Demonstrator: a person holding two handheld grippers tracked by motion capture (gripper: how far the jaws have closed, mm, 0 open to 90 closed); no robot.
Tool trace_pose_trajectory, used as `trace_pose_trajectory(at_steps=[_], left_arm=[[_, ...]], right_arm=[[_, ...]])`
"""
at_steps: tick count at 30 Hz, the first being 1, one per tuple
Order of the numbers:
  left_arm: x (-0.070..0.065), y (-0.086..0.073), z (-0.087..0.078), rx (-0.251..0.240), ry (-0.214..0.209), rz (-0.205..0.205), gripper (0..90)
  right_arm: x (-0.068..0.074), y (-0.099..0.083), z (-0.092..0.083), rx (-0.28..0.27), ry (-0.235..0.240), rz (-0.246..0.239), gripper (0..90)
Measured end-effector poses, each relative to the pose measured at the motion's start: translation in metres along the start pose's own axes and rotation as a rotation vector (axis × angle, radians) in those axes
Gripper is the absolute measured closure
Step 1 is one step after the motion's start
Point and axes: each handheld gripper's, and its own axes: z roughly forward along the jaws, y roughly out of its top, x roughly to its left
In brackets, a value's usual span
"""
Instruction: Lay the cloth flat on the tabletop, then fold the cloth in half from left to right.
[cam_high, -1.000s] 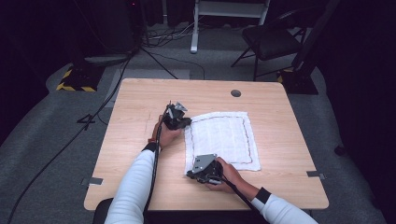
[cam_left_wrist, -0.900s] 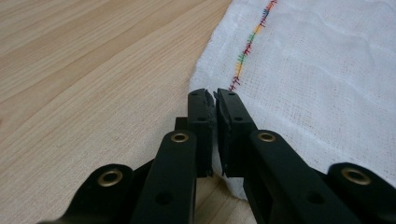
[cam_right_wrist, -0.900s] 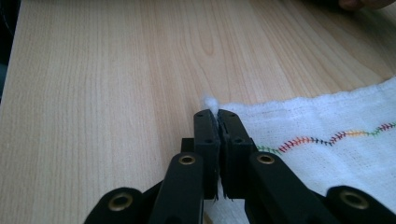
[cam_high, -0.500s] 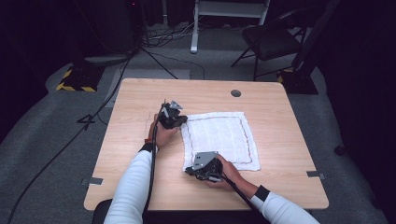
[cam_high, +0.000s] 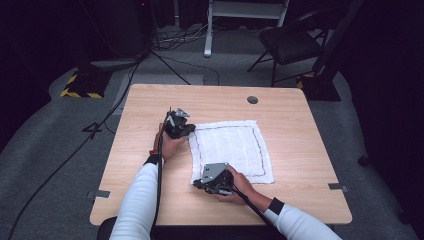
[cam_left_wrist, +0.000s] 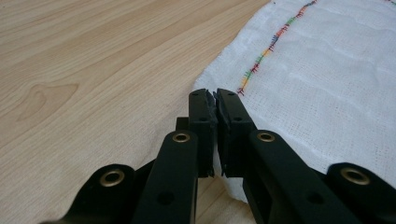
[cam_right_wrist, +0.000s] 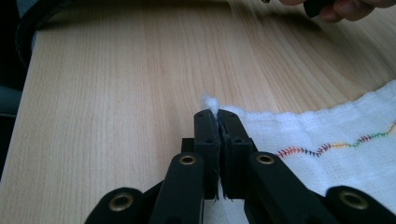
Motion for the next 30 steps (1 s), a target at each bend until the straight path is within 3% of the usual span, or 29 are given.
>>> trace_pose_trajectory(at_steps=[8, 21, 30], left_arm=[[0.005, -0.004, -0.010, 0.003, 0.018, -0.005, 85.2], [0.004, 0.005, -0.022, -0.068, 0.015, -0.010, 85.3], [0.002, 0.011, -0.028, -0.080, 0.029, -0.002, 85.3]], right_arm=[[0.001, 0.006, 0.000, -0.013, 0.001, -0.027, 87.8], [-0.003, 0.008, -0.019, -0.059, -0.035, -0.026, 87.9], [-0.001, 0.011, -0.028, -0.082, -0.069, -0.030, 87.9]])
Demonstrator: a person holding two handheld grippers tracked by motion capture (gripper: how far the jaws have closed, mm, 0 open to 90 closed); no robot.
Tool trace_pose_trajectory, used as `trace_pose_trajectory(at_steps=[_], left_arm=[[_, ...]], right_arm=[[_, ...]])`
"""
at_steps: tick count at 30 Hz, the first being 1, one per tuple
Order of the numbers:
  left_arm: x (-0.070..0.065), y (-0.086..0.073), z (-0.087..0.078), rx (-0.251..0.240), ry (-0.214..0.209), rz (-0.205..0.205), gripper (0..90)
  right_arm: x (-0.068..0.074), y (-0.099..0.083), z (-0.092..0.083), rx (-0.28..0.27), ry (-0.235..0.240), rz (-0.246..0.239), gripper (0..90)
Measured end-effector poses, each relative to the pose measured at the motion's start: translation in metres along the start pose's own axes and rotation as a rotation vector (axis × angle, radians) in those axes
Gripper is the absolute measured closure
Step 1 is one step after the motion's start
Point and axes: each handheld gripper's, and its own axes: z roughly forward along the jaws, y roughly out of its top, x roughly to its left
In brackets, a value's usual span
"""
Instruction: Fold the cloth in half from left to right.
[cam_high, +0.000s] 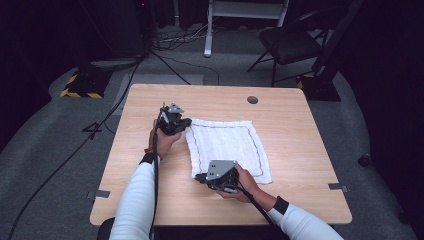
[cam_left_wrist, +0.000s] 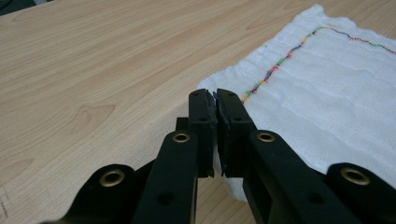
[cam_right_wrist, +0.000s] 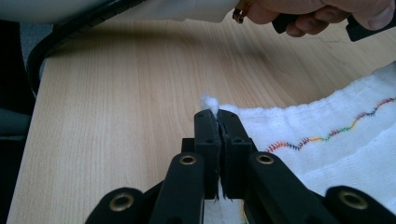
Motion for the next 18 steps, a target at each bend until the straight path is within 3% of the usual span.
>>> trace_pose_trajectory(at_steps=[9, 18], left_arm=[[0.008, 0.001, -0.014, -0.043, 0.003, -0.025, 85.3], [0.004, 0.007, -0.013, -0.046, 0.013, -0.001, 85.3]], right_arm=[[0.000, 0.013, -0.002, -0.040, -0.019, -0.003, 88.0], [-0.002, 0.012, -0.007, -0.048, -0.032, 0.008, 87.9]])
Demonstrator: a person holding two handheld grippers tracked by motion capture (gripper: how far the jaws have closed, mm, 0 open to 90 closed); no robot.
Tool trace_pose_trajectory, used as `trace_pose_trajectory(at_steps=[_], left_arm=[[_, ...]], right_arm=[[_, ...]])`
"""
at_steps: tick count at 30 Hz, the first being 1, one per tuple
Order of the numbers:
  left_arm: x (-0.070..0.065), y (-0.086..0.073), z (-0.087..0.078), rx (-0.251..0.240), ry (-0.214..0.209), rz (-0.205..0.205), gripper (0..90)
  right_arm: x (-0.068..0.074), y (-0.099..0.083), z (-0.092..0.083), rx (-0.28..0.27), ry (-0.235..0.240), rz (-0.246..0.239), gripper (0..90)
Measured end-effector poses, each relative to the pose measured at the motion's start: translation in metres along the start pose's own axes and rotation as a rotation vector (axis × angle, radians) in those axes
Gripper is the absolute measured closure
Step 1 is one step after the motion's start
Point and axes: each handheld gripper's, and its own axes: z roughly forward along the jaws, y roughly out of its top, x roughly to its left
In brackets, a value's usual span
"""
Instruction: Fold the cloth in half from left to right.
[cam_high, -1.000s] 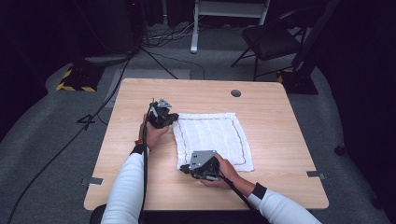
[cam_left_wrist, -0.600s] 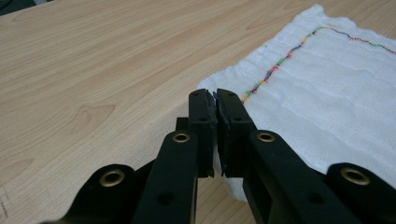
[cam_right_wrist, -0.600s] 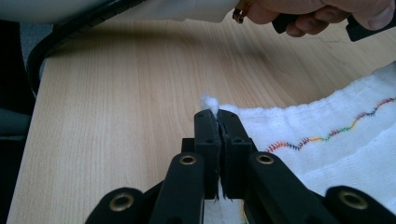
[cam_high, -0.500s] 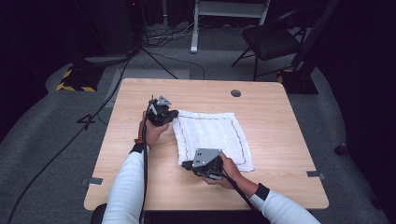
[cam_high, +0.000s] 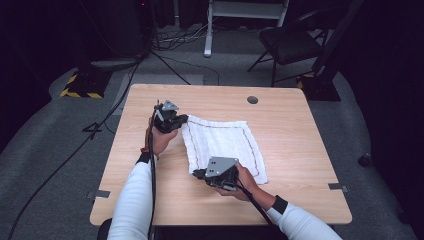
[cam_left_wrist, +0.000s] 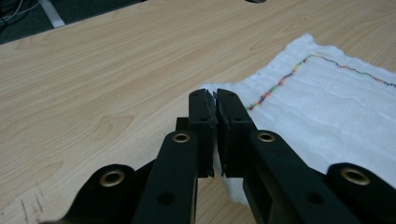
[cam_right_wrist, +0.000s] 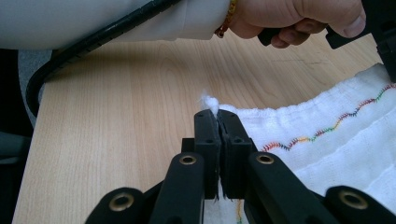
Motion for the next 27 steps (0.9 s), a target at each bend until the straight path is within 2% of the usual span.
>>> trace_pose_trajectory(at_steps=[6, 18, 23, 27], left_arm=[[-0.011, 0.012, 0.016, 0.009, -0.012, 0.017, 85.3], [-0.039, 0.039, 0.042, 0.024, -0.031, 0.061, 85.2], [-0.047, 0.045, 0.049, 0.033, -0.036, 0.081, 85.2], [-0.052, 0.048, 0.055, 0.032, -0.043, 0.081, 85.2]], right_arm=[[-0.007, -0.008, -0.013, -0.007, -0.014, 0.034, 87.9], [-0.019, -0.027, -0.051, -0.020, -0.074, 0.090, 87.9], [-0.021, -0.034, -0.060, -0.011, -0.087, 0.101, 88.0], [-0.023, -0.039, -0.066, -0.010, -0.100, 0.112, 87.9]])
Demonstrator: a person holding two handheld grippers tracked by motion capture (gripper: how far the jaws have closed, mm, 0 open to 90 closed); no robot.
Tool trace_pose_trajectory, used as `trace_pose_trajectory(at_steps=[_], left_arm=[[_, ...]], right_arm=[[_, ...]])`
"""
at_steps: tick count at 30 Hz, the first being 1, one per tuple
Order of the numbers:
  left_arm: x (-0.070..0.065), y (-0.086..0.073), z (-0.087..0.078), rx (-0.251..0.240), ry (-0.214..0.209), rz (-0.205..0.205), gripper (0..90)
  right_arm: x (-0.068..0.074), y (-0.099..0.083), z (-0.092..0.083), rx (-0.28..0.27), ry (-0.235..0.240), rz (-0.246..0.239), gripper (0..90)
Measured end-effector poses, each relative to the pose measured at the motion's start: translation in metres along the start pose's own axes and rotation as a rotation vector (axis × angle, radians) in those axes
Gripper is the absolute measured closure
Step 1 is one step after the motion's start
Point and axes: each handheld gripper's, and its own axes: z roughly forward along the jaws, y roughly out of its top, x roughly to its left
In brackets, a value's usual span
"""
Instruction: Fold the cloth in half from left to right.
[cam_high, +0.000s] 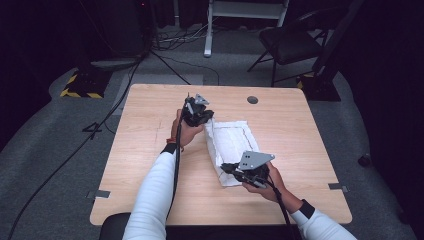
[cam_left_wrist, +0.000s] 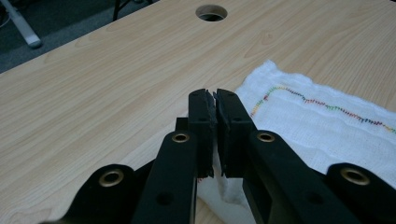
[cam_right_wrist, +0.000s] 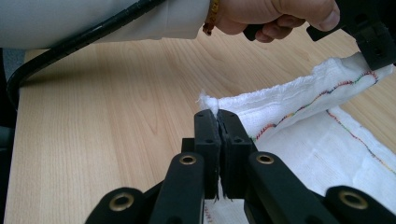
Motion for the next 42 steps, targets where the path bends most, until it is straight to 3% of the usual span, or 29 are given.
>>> trace_pose_trajectory(at_steps=[15, 27, 42], left_arm=[[-0.022, 0.018, 0.022, 0.003, -0.017, 0.023, 85.0], [-0.043, 0.032, 0.043, 0.006, -0.054, 0.053, 84.9], [-0.068, 0.045, 0.071, 0.037, -0.068, 0.098, 84.9]], right_arm=[[-0.011, -0.023, -0.026, 0.011, -0.049, 0.063, 87.9], [-0.016, -0.038, -0.043, 0.039, -0.082, 0.077, 87.9], [-0.021, -0.061, -0.058, 0.082, -0.113, 0.090, 87.9]])
